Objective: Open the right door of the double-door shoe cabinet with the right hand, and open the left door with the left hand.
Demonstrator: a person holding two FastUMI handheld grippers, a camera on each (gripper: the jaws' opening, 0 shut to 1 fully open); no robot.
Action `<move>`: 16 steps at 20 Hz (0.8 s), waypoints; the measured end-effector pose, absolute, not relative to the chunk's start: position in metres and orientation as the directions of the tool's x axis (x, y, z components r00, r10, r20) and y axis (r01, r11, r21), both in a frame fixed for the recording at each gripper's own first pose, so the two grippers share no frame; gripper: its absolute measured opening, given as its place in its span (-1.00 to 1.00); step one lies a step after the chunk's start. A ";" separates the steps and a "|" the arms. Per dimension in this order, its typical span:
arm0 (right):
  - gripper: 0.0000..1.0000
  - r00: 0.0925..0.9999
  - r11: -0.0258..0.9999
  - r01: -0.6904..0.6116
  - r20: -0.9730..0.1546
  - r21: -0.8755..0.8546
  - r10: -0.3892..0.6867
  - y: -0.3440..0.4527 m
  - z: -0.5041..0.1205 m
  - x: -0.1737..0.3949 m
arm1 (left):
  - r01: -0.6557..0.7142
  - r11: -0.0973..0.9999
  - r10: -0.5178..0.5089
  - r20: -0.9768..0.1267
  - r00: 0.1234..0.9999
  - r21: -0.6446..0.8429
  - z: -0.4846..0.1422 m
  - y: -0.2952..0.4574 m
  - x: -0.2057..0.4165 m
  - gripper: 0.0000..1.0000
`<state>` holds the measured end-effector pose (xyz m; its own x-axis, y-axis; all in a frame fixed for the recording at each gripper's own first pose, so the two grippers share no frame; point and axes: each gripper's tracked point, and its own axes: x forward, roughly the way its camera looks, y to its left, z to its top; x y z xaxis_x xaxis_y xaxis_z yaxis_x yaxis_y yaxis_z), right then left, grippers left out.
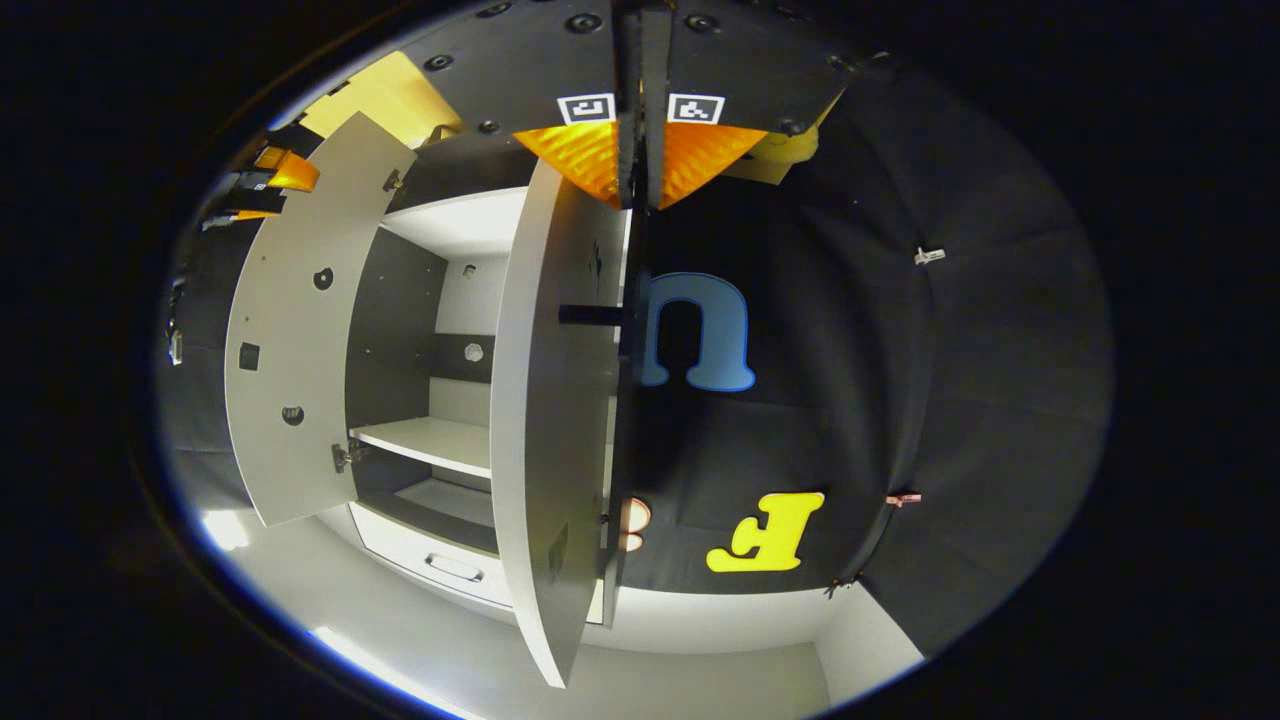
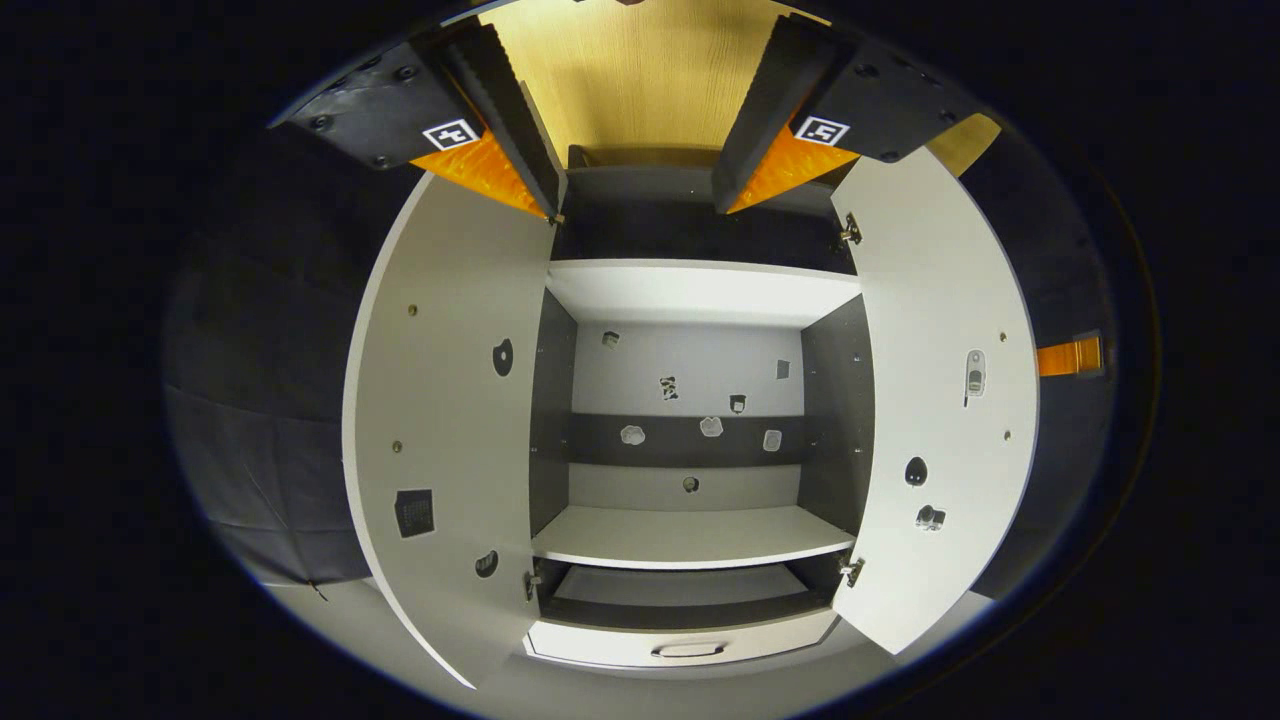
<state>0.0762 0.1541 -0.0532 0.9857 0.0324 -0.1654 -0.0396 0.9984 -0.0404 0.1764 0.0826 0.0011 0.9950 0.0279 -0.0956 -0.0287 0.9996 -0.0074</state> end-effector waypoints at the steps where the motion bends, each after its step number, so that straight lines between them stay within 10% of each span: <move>1: 0.96 0.986 0.998 -0.044 -0.160 -0.032 0.039 0.151 -0.051 0.075 | -0.047 0.998 0.044 -0.093 0.995 -0.033 0.003 0.083 0.171 -0.90; 12: 0.96 0.988 0.990 -0.137 -0.065 0.018 0.138 0.080 -0.007 0.042 | -0.138 0.990 0.138 -0.027 0.990 -0.001 0.026 -0.018 0.108 -0.98; 16: 0.95 0.984 0.985 -0.170 -0.042 0.043 0.172 0.063 0.008 0.021 | -0.100 0.995 0.100 -0.016 0.995 -0.021 0.019 -0.080 0.090 -0.59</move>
<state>0.0207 0.0634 0.0077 0.9843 0.1716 -0.0422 -0.1698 0.9846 0.0426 0.0896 -0.0798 0.0189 0.9948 0.1002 -0.0164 -0.1005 0.9947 -0.0206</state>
